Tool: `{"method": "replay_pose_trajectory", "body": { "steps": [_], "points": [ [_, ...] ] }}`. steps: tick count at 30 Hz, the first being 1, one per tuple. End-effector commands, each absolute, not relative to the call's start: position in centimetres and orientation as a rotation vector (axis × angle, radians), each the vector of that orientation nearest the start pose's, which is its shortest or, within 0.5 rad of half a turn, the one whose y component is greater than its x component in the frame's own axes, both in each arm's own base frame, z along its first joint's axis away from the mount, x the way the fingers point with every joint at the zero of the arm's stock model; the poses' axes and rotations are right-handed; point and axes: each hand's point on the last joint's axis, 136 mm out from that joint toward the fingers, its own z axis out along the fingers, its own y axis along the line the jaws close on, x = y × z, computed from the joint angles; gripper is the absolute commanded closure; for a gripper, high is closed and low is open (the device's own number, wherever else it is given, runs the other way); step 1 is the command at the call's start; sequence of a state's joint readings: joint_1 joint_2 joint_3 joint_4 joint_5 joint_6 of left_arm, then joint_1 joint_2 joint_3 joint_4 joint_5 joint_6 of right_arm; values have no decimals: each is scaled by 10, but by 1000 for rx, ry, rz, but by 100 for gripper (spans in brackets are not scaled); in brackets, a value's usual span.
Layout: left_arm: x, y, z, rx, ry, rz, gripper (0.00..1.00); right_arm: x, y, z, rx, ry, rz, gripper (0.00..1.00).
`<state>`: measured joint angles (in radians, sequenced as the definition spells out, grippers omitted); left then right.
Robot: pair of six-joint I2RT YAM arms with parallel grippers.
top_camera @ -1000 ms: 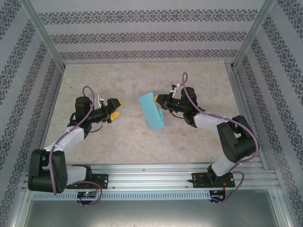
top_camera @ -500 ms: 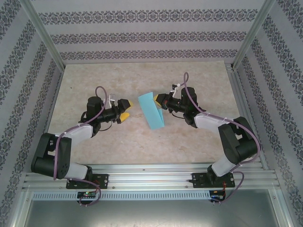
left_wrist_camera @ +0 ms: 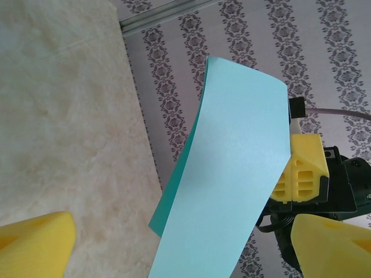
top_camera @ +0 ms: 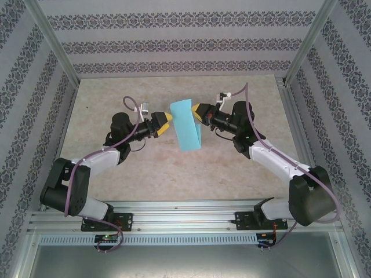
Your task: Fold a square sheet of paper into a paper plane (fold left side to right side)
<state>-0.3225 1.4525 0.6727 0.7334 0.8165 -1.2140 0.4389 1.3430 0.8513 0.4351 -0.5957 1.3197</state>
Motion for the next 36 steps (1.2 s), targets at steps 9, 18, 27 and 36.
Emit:
{"method": "replay_pose_trajectory", "body": {
  "steps": [9,18,27,36],
  "points": [
    [331,-269,293,106,1772,-1811,8,325,272,331,294,1887,1798,100],
    [326,-272,294,122,1783,-1802,30,328,263,310,328,1931,1733,100],
    [328,-270,277,95,1853,-1759,56,334,252,290,364,1969,1674,100],
    [328,-270,259,74,1921,-1726,73,338,248,273,373,2006,1643,100]
  ]
}}
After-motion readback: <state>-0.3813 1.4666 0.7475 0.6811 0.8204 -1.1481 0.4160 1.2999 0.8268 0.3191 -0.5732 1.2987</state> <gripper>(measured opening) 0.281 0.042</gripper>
